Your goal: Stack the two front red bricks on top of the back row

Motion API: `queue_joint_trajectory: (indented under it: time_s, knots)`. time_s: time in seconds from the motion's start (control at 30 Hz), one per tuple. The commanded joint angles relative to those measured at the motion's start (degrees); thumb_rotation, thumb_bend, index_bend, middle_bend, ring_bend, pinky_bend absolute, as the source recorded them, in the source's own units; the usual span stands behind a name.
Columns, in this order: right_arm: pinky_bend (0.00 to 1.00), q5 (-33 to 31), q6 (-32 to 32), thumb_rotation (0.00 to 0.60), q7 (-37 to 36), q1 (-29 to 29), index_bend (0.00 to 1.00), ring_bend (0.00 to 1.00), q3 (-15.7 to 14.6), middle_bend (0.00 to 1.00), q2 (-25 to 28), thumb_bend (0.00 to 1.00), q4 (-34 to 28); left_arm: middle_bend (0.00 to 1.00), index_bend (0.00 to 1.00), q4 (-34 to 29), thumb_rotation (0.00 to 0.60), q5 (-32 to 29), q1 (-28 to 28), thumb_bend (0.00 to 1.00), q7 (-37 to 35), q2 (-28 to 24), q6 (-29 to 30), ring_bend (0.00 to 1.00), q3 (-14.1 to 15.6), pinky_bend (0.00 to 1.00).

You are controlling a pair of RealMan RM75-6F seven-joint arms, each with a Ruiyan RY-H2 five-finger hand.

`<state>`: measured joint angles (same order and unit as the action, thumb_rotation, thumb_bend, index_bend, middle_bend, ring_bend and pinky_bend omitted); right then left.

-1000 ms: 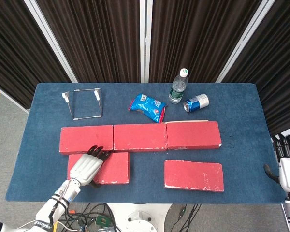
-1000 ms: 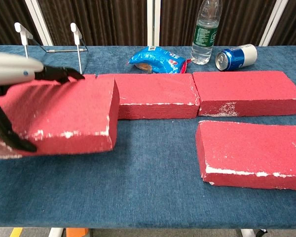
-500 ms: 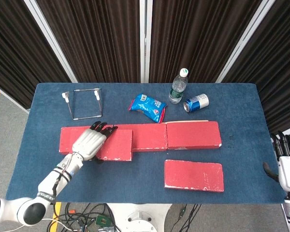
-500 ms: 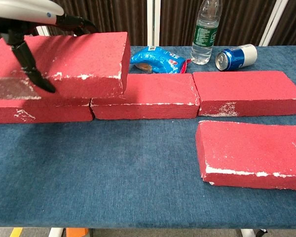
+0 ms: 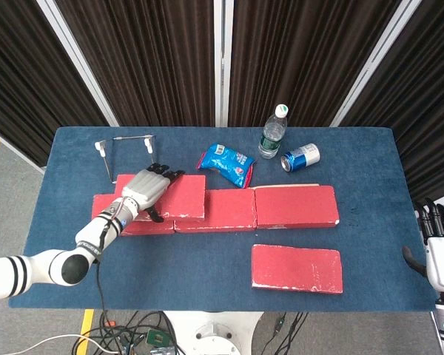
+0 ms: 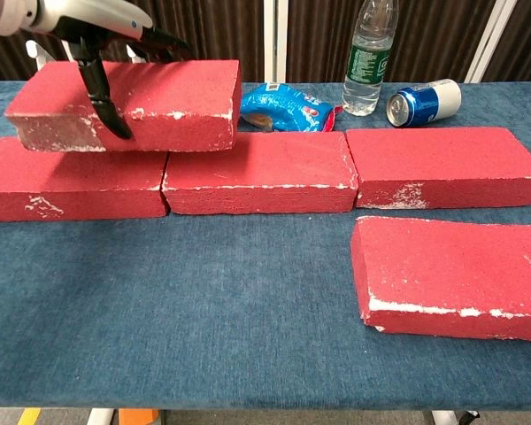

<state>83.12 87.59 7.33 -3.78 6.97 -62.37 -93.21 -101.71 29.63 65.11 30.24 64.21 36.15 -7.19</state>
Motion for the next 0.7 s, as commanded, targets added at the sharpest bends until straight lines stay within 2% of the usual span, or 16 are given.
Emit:
queue_joint_trajectory:
  time_s: [0.03,0.33,0.7]
  knots:
    - [0.00,-0.11,0.02,0.600,-0.22,0.03,0.00,0.00,0.04,0.00,0.02,0.21,0.10,0.24,0.01,1.56,0.600,-1.31,0.86,0.04,-1.92,1.17,-1.23,0.00,1.16,0.00]
    - [0.00,-0.20,0.31,0.600,-0.46,0.11,0.00,0.00,0.19,0.00,0.27,0.21,0.06,0.24,0.01,3.06,0.600,0.61,1.82,0.04,-3.25,2.35,0.31,0.00,4.05,0.00]
    - [0.00,-0.32,-0.05,0.600,0.12,-0.07,0.00,0.00,0.07,0.00,0.08,0.21,-0.12,0.24,0.01,4.20,0.600,0.54,2.63,0.04,-5.79,2.85,-0.55,0.00,6.40,0.00]
